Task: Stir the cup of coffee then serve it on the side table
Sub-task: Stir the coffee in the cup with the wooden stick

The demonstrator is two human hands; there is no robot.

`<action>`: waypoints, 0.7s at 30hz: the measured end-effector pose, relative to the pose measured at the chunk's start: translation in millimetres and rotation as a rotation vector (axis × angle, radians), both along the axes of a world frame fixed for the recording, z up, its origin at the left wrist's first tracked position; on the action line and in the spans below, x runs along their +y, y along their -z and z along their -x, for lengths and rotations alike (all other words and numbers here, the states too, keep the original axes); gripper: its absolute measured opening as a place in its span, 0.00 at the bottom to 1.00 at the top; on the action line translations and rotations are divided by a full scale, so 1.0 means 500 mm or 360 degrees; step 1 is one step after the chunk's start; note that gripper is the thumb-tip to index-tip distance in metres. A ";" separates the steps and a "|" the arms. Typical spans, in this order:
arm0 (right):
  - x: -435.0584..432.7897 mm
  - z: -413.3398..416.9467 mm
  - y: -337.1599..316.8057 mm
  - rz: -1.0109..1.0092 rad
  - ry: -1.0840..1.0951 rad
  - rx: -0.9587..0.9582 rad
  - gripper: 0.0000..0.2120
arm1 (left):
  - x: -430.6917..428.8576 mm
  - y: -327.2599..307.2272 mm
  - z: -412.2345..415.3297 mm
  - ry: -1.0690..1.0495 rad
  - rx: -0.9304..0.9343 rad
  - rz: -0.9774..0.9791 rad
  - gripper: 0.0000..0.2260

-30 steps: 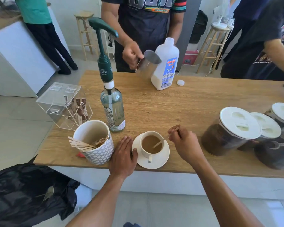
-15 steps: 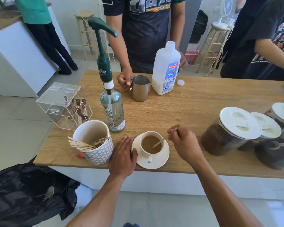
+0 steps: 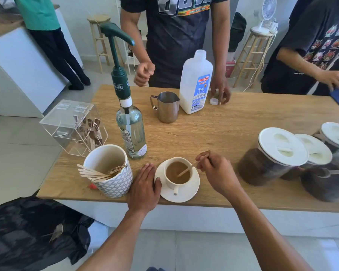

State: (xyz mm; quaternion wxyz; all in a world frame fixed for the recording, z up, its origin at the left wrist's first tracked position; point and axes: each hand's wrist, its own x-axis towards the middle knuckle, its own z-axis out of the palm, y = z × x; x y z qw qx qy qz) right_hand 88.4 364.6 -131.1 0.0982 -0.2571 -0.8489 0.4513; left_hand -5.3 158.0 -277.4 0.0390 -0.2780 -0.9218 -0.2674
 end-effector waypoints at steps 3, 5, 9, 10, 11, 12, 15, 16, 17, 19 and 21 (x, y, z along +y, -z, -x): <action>0.010 -0.003 -0.001 -0.0057 0.0084 0.0002 0.12 | 0.003 0.001 0.000 0.0010 -0.0001 -0.0002 0.24; 0.014 -0.003 -0.005 -0.0047 0.0095 0.0036 0.11 | 0.002 0.001 0.001 0.0008 0.0008 0.0000 0.24; 0.012 -0.008 -0.007 -0.0026 -0.0041 -0.0012 0.12 | 0.004 0.000 0.000 0.0009 0.0002 -0.0006 0.25; 0.016 -0.008 -0.006 -0.0053 -0.0012 -0.0017 0.12 | 0.005 0.000 0.000 0.0013 0.0001 -0.0008 0.25; 0.021 -0.008 -0.007 -0.0069 0.0026 0.0002 0.11 | 0.005 0.001 0.000 0.0013 0.0003 -0.0011 0.25; 0.023 -0.008 -0.008 -0.0066 0.0044 0.0033 0.11 | 0.003 0.002 0.001 0.0012 0.0006 -0.0013 0.25; 0.016 -0.010 -0.008 -0.0044 -0.0102 0.0078 0.11 | 0.000 0.004 0.002 0.0003 0.0010 -0.0012 0.24; 0.015 -0.013 -0.007 -0.0044 -0.0142 0.0065 0.12 | 0.001 0.003 0.001 0.0004 0.0009 -0.0019 0.24; 0.018 -0.016 -0.006 -0.0046 -0.0143 0.0050 0.13 | 0.002 0.003 0.000 0.0007 0.0007 -0.0028 0.24; 0.028 -0.018 -0.006 -0.0059 -0.0074 0.0055 0.13 | 0.004 0.002 0.000 0.0007 0.0005 -0.0036 0.24; 0.031 -0.018 -0.006 -0.0013 -0.0063 0.0089 0.12 | 0.003 0.004 0.002 0.0004 0.0005 -0.0035 0.24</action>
